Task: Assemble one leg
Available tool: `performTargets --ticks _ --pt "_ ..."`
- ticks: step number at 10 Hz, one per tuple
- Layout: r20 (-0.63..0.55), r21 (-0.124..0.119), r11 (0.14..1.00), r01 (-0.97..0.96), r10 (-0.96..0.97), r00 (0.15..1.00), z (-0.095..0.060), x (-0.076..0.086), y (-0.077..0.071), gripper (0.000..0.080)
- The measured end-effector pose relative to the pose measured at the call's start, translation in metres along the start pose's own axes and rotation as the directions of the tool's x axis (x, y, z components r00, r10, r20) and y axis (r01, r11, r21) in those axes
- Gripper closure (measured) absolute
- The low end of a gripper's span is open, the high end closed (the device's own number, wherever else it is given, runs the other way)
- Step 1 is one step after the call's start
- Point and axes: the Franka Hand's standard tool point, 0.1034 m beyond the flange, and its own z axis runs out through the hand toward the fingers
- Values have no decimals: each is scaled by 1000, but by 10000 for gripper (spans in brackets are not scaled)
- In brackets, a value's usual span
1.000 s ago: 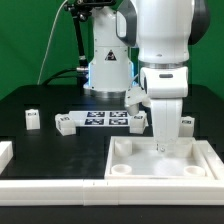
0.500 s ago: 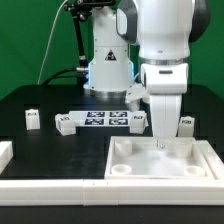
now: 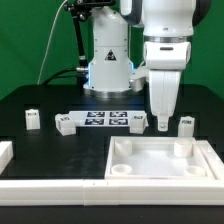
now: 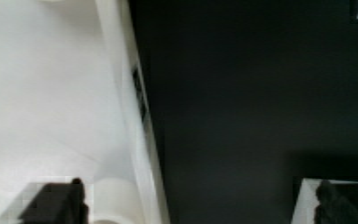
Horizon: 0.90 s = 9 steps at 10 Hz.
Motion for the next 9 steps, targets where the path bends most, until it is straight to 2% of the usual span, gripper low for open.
performTargets --ticks 1,4,6,7,9 --pt "0 0 1000 -6 6 1000 0 0 0 151" --pt "-7 2 961 -275 275 961 1 0 -2 151" --pt "-41 18 795 -607 607 794 5 0 -19 151" --pt "-33 31 695 -718 719 695 6 5 -25 151" --pt "-27 44 552 -833 834 551 6 12 -29 151"
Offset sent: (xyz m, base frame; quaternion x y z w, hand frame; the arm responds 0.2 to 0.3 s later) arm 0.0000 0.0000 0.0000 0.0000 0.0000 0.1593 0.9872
